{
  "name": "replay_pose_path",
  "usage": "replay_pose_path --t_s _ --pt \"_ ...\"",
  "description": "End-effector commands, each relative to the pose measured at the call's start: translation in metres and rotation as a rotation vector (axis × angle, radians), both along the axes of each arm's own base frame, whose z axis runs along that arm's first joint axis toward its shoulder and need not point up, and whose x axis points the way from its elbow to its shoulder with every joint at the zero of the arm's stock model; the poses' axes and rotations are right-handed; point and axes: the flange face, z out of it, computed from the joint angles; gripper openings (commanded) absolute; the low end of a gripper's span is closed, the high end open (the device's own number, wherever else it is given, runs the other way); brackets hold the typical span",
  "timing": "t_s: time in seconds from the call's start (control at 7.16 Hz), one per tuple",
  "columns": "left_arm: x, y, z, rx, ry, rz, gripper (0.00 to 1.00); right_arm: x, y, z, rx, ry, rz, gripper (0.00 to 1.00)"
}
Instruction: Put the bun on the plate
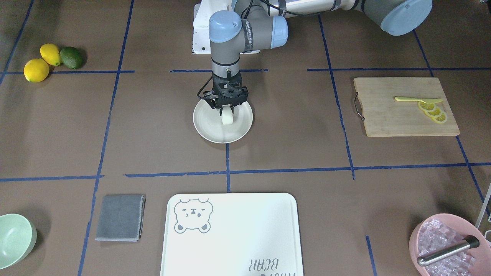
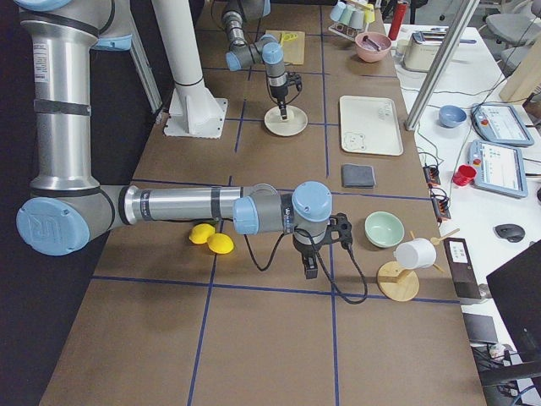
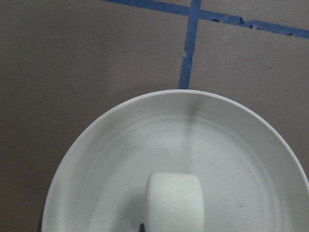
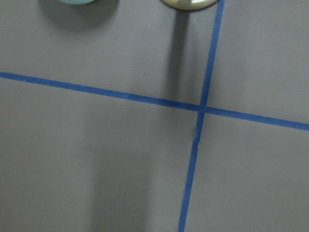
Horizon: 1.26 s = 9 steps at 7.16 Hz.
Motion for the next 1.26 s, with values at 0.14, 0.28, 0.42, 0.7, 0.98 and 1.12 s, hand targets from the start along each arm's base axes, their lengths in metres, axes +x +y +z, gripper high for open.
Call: replay_pose_path --t_s 0.14,0.28,0.42,0.7,0.98,1.12 --pt "-0.008 -0.003 -0.004 0.049 -0.008 0.040 0.93 0.000 -0.003 -0.004 0.012 0.003 -0.001 0.99" --pt "-0.036 -0.026 -0.014 0.074 -0.007 0.036 0.93 0.000 -0.004 -0.004 0.012 0.004 0.001 0.99" --pt "-0.078 -0.052 -0.023 0.069 -0.042 0.068 0.93 0.000 -0.004 -0.004 0.009 0.007 0.003 0.99" --pt "-0.174 -0.082 0.019 0.088 -0.087 0.164 0.93 0.000 -0.002 0.000 0.002 0.007 0.002 0.99" --pt "-0.276 -0.118 0.090 0.109 -0.106 0.264 0.93 0.004 0.002 0.014 -0.018 0.008 0.000 0.99" --pt "-0.326 -0.141 0.131 0.131 -0.133 0.313 0.95 0.009 0.004 0.027 -0.040 0.003 0.006 0.99"
